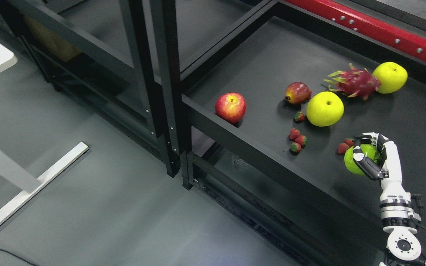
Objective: Place green apple on left shelf middle layer
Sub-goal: 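Carry the green apple in the right hand while driving to the shelf, then lower the green apple onto the shelf tray near the robot, then open the right hand, release the apple and withdraw the hand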
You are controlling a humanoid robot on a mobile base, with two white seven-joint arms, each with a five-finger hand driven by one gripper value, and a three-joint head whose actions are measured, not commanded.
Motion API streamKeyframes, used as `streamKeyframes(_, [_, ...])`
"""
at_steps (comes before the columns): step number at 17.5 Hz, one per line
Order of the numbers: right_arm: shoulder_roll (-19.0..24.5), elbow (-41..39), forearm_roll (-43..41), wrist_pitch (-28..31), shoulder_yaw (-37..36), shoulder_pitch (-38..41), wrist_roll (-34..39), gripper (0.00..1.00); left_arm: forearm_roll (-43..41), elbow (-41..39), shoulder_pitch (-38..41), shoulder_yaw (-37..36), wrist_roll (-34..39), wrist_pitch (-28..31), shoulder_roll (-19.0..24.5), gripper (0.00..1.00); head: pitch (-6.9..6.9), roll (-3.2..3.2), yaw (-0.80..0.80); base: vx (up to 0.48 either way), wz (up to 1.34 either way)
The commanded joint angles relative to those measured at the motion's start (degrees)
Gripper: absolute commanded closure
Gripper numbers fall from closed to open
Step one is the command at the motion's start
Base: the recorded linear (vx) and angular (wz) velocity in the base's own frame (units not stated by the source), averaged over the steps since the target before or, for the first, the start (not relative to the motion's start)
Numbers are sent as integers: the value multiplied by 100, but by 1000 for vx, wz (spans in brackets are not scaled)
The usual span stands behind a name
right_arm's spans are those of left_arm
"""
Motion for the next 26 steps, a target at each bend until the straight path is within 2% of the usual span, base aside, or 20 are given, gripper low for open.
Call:
streamKeyframes(1, [-3,-1,0,-5,-90,-52,0,100,0,0,0,5,0,-9,100,0,0,0,0,82,-497])
streamKeyframes(12, [6,43,53,162,120,-157,0,100,0,0,0,5,0,-9,100,0,0,0,0,184,-474])
streamKeyframes(18, [304,121,70,232,577,-175,0,100,0,0,0,5,0,-10,100,0,-1,0,0,234,-192])
streamKeyframes(24, [384,535,88,338,745,-412,-9,100,0,0,0,-13,0,-10,100,0,-2,0,0,160,-86])
streamKeyframes(26, [349,535,70,355,745,-430,61,94,0,0,0,-13,0,-10,100,0,-2,0,0,106,-70])
